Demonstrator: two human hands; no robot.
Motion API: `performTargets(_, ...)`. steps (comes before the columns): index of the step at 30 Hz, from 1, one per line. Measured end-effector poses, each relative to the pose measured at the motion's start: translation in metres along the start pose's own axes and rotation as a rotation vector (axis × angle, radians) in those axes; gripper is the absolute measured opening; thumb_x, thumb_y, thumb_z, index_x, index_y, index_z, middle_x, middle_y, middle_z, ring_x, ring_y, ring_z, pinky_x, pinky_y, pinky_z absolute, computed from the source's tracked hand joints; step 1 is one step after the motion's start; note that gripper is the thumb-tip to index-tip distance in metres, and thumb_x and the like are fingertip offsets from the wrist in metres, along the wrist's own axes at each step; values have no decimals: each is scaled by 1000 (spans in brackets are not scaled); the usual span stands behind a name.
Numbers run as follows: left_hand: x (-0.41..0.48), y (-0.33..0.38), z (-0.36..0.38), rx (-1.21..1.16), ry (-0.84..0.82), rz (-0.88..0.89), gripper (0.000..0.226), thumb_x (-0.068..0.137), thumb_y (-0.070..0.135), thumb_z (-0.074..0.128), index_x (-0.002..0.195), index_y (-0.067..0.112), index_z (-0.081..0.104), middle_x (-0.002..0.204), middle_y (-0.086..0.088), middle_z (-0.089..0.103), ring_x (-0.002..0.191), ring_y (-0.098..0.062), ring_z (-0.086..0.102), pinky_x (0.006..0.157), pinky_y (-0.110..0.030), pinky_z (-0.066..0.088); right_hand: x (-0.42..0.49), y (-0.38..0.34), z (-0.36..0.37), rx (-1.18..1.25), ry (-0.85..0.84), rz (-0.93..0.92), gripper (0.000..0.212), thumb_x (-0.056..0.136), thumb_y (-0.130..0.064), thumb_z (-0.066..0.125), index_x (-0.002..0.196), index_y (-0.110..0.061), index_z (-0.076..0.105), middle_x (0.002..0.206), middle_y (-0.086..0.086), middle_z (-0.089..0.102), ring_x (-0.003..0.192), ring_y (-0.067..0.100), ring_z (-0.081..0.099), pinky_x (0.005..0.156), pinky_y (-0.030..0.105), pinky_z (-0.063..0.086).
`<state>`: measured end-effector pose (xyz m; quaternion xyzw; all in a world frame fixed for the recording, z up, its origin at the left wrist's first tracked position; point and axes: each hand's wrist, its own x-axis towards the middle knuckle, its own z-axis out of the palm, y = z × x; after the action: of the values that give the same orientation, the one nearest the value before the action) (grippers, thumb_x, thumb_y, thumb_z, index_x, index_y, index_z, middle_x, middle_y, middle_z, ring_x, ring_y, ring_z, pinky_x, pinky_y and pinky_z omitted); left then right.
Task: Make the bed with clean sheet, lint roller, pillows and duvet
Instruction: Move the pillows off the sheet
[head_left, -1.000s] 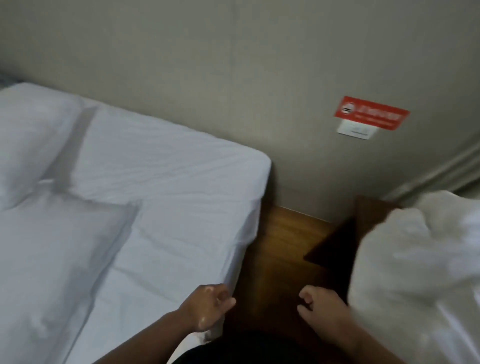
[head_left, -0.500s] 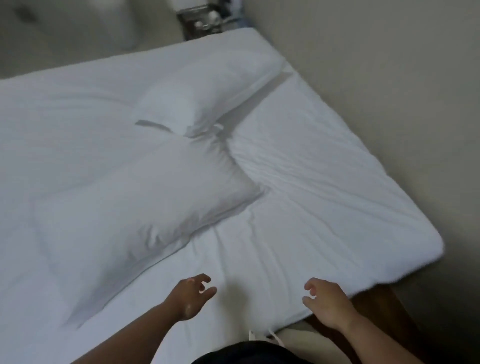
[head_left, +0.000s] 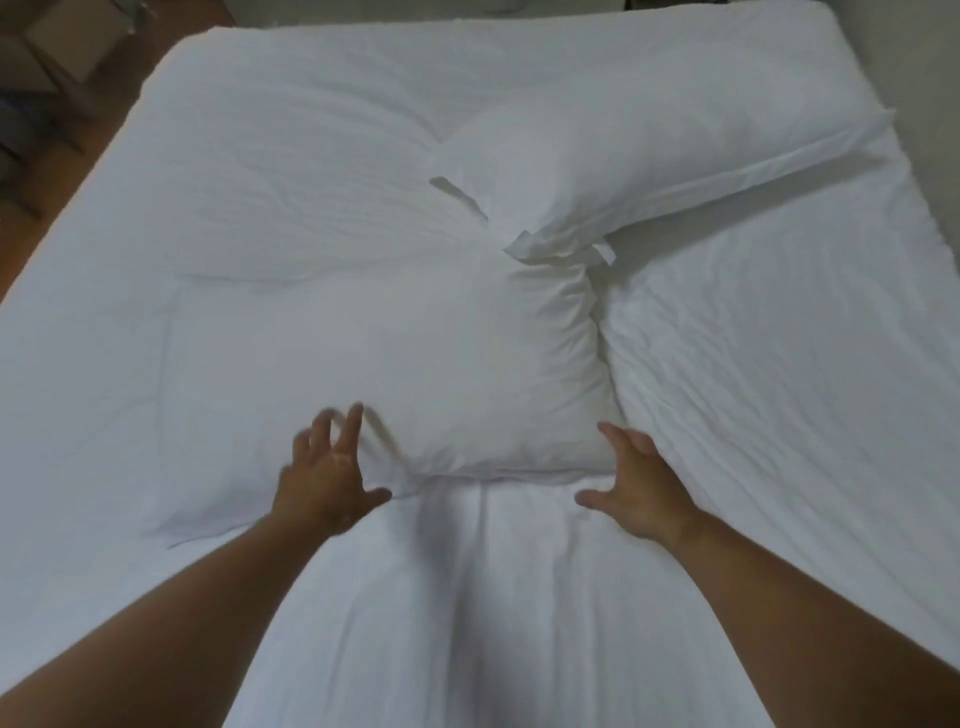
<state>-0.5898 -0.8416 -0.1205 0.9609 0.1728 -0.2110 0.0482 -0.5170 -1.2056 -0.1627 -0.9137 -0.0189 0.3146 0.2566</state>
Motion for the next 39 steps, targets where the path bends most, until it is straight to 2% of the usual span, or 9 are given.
performTargets(5, 60, -4, 8, 163, 110, -10, 140, 55, 81, 72, 151, 41, -23, 163, -8, -14, 149, -39, -7, 111, -66, 19, 64, -25, 5, -68, 41, -28, 141, 51, -72, 85, 153, -51, -11, 165, 0, -12, 152, 33, 10, 121, 45, 26)
performTargets(8, 80, -10, 31, 194, 162, 15, 137, 58, 84, 66, 151, 38, -24, 164, -10, -9, 149, -41, -6, 111, -69, 12, 83, -24, 22, -137, 58, -19, 147, 43, -74, 85, 144, -61, -21, 162, -7, -22, 152, 33, 0, 115, 60, 29)
performTargets(11, 93, -10, 49, 189, 247, 61, 121, 66, 70, 70, 157, 32, 1, 159, -12, 16, 144, -40, 18, 108, -66, 22, 95, -16, 42, -179, 124, -50, 138, 53, -65, 86, 146, -59, -16, 163, 0, -3, 145, 38, 25, 108, 58, 39)
performTargets(14, 101, -11, 57, 152, 406, 174, 97, 65, 35, 84, 150, 22, 38, 130, -15, 52, 113, -40, 51, 91, -54, 42, 101, -14, 50, -149, 264, -162, 110, 72, -49, 83, 153, -48, 8, 144, 11, 37, 114, 38, 56, 91, 45, 52)
performTargets(19, 83, -4, 37, -34, 448, 241, 58, 70, 1, 70, 126, 16, 64, 85, -11, 65, 72, -38, 62, 62, -39, 49, 88, -26, 39, -200, 352, -234, 74, 85, -36, 73, 149, -35, 36, 113, 6, 63, 98, 31, 63, 80, 39, 52)
performTargets(25, 15, -8, 19, -118, 422, 282, 58, 69, -3, 71, 123, 17, 69, 84, -9, 69, 71, -37, 66, 63, -38, 52, -1, -21, 37, -208, 293, -214, 64, 86, -29, 70, 144, -35, 43, 108, 1, 68, 94, 27, 66, 77, 35, 53)
performTargets(31, -80, 16, 42, -203, 285, 446, 63, 63, 9, 79, 124, 22, 67, 90, -3, 71, 75, -32, 69, 64, -37, 58, -116, 43, 41, -178, 251, -69, 64, 85, -28, 74, 144, -31, 48, 119, -2, 68, 101, 25, 67, 80, 34, 51)
performTargets(36, -147, 33, 88, -240, 228, 484, 66, 64, 13, 81, 127, 17, 63, 93, 0, 68, 73, -24, 65, 57, -33, 56, -173, 94, 47, -139, 187, 32, 81, 77, -28, 84, 148, -30, 44, 124, -2, 64, 103, 24, 67, 81, 35, 55)
performTargets(39, -152, 22, 107, -228, 158, 502, 74, 69, 26, 81, 136, 19, 52, 109, -3, 61, 86, -24, 61, 67, -38, 56, -168, 100, 56, -103, 34, 89, 96, 76, -38, 84, 154, -33, 29, 142, 2, 51, 121, 24, 57, 95, 39, 51)
